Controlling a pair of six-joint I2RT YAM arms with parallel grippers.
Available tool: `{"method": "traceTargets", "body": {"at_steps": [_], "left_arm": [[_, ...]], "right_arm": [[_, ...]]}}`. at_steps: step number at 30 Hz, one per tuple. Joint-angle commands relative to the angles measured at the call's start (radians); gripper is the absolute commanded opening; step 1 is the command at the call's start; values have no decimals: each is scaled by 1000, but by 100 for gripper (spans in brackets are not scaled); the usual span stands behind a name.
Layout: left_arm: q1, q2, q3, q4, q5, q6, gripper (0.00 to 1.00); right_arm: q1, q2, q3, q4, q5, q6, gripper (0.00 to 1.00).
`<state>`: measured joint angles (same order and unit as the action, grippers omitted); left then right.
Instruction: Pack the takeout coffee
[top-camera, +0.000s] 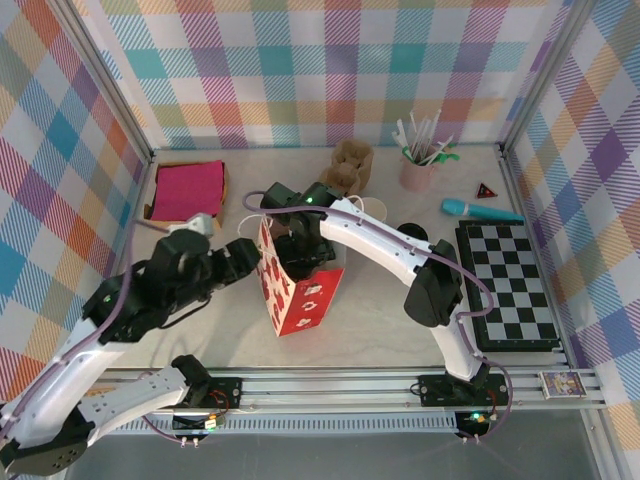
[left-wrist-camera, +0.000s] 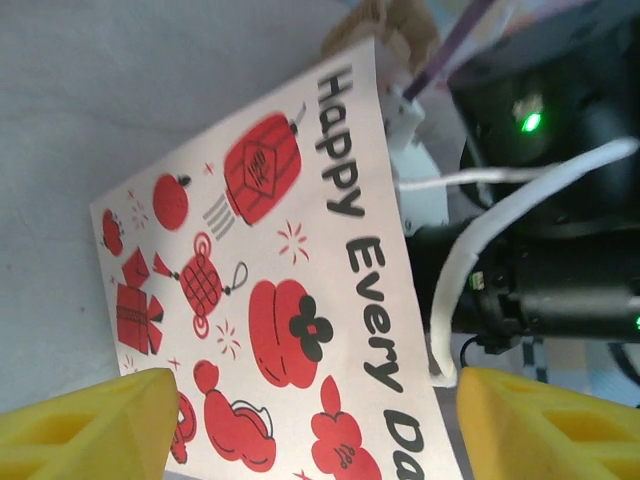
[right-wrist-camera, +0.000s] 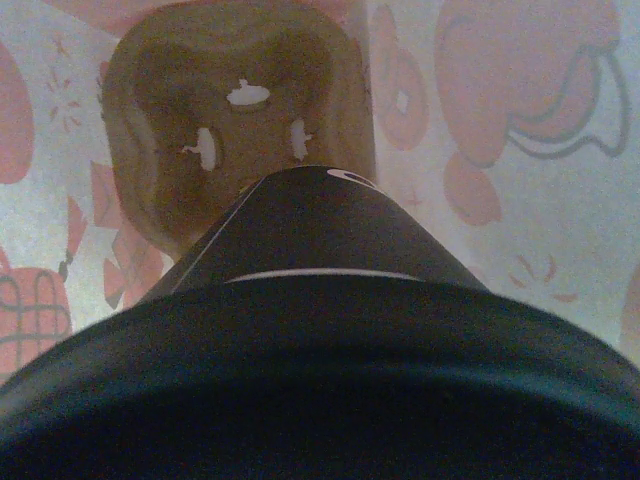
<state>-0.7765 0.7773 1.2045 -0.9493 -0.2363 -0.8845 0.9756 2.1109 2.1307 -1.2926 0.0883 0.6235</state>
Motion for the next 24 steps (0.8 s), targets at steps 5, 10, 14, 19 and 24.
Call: {"method": "traceTargets", "body": {"at_steps": [5, 10, 14, 19, 24], "left_arm": [[-8, -46, 17, -68, -145, -59, 72], [-8, -39, 46, -64, -203, -33, 72], [-8, -32, 51, -52, -207, -39, 70], [-8, -32, 44, -46, -207, -45, 67], [-7, -21, 31, -42, -192, -45, 67]], "right_arm": [[56, 41, 91, -56, -7, -14, 55], [81, 51, 92, -77, -1, -6, 55], [90, 63, 92, -83, -1, -4, 55], [97, 79, 84, -85, 8, -3, 55], [100, 98, 82, -79, 20, 5, 55]]}}
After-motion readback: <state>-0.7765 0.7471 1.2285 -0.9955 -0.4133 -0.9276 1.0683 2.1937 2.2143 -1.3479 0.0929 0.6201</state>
